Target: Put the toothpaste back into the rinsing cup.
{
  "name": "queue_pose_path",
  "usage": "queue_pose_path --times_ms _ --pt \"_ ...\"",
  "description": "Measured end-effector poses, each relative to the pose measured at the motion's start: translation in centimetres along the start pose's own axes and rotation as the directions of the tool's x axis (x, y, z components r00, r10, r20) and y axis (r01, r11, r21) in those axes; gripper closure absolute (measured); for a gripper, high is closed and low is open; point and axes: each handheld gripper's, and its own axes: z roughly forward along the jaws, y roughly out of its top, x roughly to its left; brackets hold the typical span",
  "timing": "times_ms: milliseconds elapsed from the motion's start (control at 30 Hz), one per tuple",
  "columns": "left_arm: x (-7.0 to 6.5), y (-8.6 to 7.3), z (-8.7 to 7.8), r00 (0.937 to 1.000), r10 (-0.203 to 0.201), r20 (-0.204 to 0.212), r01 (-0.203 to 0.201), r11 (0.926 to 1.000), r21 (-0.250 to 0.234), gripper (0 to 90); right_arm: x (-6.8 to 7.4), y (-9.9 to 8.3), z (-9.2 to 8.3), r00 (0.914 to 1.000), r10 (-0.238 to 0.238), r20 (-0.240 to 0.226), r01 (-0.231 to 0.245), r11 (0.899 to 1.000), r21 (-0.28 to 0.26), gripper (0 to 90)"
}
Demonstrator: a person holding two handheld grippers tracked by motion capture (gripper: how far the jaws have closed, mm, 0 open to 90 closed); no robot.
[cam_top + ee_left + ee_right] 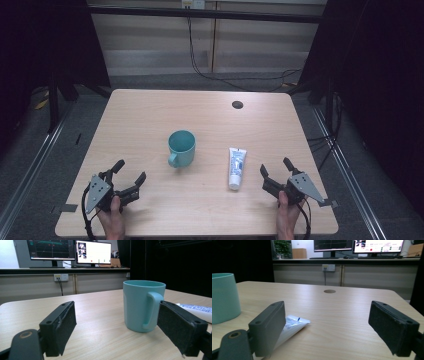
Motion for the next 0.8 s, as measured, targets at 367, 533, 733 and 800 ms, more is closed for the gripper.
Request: queue_pose_path --times_ms 367,533,733,800 --pt "0.01 0.0 0.0 1.0 0.001 0.001 -0.001 1.0 0.001 15.6 0.09 0.03 0.12 0.9998 -0.006 0.017 0.006 1.0 0.008 13.8" --pt "0.0 0.01 -0.01 1.0 0.004 -0.001 -0.004 1.0 0.0 15.6 0.35 0.11 0.34 0.9974 -0.015 0.07 0.013 0.999 0.031 13.8" --pt "0.01 0.01 0.0 1.0 0.004 -0.001 -0.004 1.0 0.001 15.6 0.54 0.26 0.54 0.9989 0.002 0.048 -0.005 0.997 0.08 19.2" --pt "0.0 0.01 0.01 1.0 0.004 -0.001 -0.004 1.0 0.0 15.6 0.39 0.3 0.67 0.9989 0.024 0.04 -0.027 0.996 0.089 18.9"
